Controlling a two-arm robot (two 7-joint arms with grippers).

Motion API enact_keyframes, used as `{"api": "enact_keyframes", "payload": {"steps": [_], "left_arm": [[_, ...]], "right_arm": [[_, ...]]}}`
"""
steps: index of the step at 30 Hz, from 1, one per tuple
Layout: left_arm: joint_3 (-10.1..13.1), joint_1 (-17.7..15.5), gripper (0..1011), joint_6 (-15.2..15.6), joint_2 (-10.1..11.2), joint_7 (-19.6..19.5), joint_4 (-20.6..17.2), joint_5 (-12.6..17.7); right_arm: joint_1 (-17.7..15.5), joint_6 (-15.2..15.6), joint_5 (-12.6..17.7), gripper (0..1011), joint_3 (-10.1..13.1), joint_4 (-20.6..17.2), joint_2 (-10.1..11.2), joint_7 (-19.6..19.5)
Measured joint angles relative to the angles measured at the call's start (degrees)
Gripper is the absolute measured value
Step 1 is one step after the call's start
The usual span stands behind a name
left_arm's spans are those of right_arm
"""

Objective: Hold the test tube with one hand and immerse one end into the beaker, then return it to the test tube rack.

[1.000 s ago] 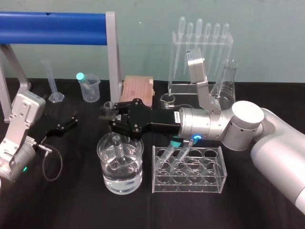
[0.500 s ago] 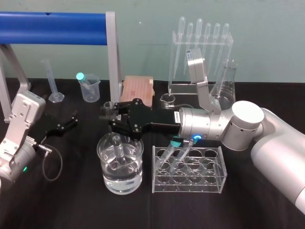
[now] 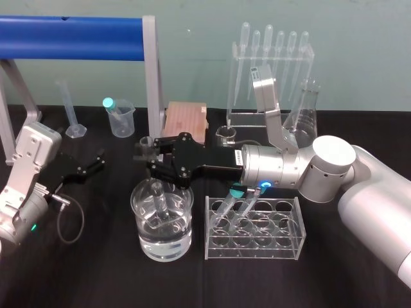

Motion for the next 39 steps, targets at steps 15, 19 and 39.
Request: {"api": "enact_keyframes", "payload": {"steps": [15, 19, 39], "left_arm": [[0.00, 0.00, 1000, 0.00, 0.00, 0.00, 0.00, 0.00], [0.00, 0.00, 1000, 0.00, 0.00, 0.00, 0.00, 0.00], [0.00, 0.00, 1000, 0.00, 0.00, 0.00, 0.00, 0.00]], "right_arm": [[0.00, 0.00, 0.00, 243, 0.00, 0.00, 0.00, 0.00], [0.02, -0.02, 0.09, 243, 0.04, -0.01, 0.01, 0.15], [-3.00, -3.38, 6.56, 243, 6.98, -13.99, 6.20, -1.16]]}}
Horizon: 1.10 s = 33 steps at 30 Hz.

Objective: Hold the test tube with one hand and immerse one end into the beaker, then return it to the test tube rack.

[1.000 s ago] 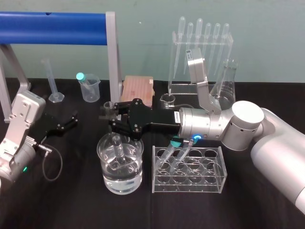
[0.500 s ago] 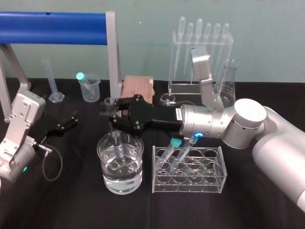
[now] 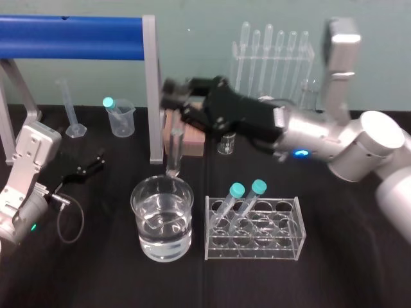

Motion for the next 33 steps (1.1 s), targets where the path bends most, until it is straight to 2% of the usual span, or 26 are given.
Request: {"api": "enact_keyframes", "payload": {"steps": [2, 5, 6, 7, 9, 12, 15, 16, 19, 25, 33], "left_arm": [[0.00, 0.00, 1000, 0.00, 0.00, 0.00, 0.00, 0.00], [0.00, 0.00, 1000, 0.00, 0.00, 0.00, 0.00, 0.00], [0.00, 0.00, 1000, 0.00, 0.00, 0.00, 0.00, 0.00], [0.00, 0.00, 1000, 0.00, 0.00, 0.00, 0.00, 0.00], [0.00, 0.00, 1000, 0.00, 0.00, 0.00, 0.00, 0.00], [0.00, 0.00, 1000, 0.00, 0.00, 0.00, 0.00, 0.00], [0.00, 0.00, 1000, 0.00, 0.00, 0.00, 0.00, 0.00], [-0.01, 0.00, 1000, 0.00, 0.00, 0.00, 0.00, 0.00], [0.00, 0.00, 1000, 0.00, 0.00, 0.00, 0.00, 0.00], [0.00, 0.00, 1000, 0.00, 0.00, 0.00, 0.00, 0.00], [0.00, 0.00, 1000, 0.00, 0.00, 0.00, 0.00, 0.00]], "right_arm": [[-0.35, -0.39, 0.48, 243, 0.82, -1.53, 0.85, -0.58], [-1.49, -1.30, 0.87, 243, 3.00, -5.48, 3.42, -2.84], [-2.30, -1.65, 0.84, 243, 4.17, -7.54, 4.94, -4.49], [-2.30, -1.65, 0.84, 243, 4.17, -7.54, 4.94, -4.49], [-4.42, -2.02, 0.38, 243, 6.52, -11.29, 8.05, -8.12], [-6.61, -2.07, -0.10, 243, 8.35, -13.96, 10.48, -10.96], [-11.22, -1.84, -0.68, 243, 11.70, -18.22, 14.40, -15.69], [-11.22, -1.84, -0.68, 243, 11.70, -18.22, 14.40, -15.69], [-16.24, -1.01, -0.84, 243, 14.71, -21.85, 17.47, -19.53], [-22.28, 0.38, -0.69, 243, 18.02, -25.64, 20.33, -23.00], [-27.08, 1.73, -0.70, 243, 20.42, -26.63, 21.77, -25.10]]}}
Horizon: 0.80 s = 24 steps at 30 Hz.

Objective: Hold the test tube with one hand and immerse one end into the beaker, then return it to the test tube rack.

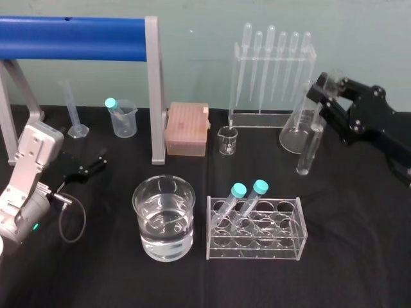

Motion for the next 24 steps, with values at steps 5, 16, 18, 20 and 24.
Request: {"api": "enact_keyframes", "payload": {"steps": [5, 16, 18, 20, 24], "left_arm": [[0.00, 0.00, 1000, 0.00, 0.00, 0.00, 0.00, 0.00], [0.00, 0.00, 1000, 0.00, 0.00, 0.00, 0.00, 0.00], [0.00, 0.00, 1000, 0.00, 0.00, 0.00, 0.00, 0.00], [0.00, 0.00, 1000, 0.00, 0.00, 0.00, 0.00, 0.00], [0.00, 0.00, 1000, 0.00, 0.00, 0.00, 0.00, 0.00]], "right_arm": [[-0.27, 0.84, -0.19, 243, -0.21, 2.46, -0.88, 0.42], [1.96, 3.04, -0.76, 243, -2.88, 7.33, -3.20, 3.63], [2.06, 3.28, -0.83, 243, -3.18, 7.45, -3.28, 3.84], [2.06, 3.51, -0.92, 243, -3.38, 7.51, -3.29, 3.93], [1.97, 3.85, -1.00, 243, -3.65, 7.56, -3.30, 3.98]]}}
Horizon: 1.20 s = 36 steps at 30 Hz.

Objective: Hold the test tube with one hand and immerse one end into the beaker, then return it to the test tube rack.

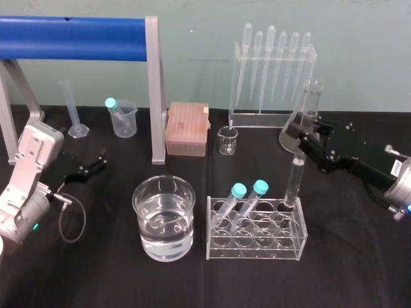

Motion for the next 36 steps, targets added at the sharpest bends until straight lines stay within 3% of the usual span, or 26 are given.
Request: {"api": "enact_keyframes", "payload": {"steps": [36], "left_arm": [[0.00, 0.00, 1000, 0.00, 0.00, 0.00, 0.00, 0.00]], "right_arm": [[3.23, 1.71, -1.57, 243, -3.72, 6.30, -1.82, 1.48]]}}
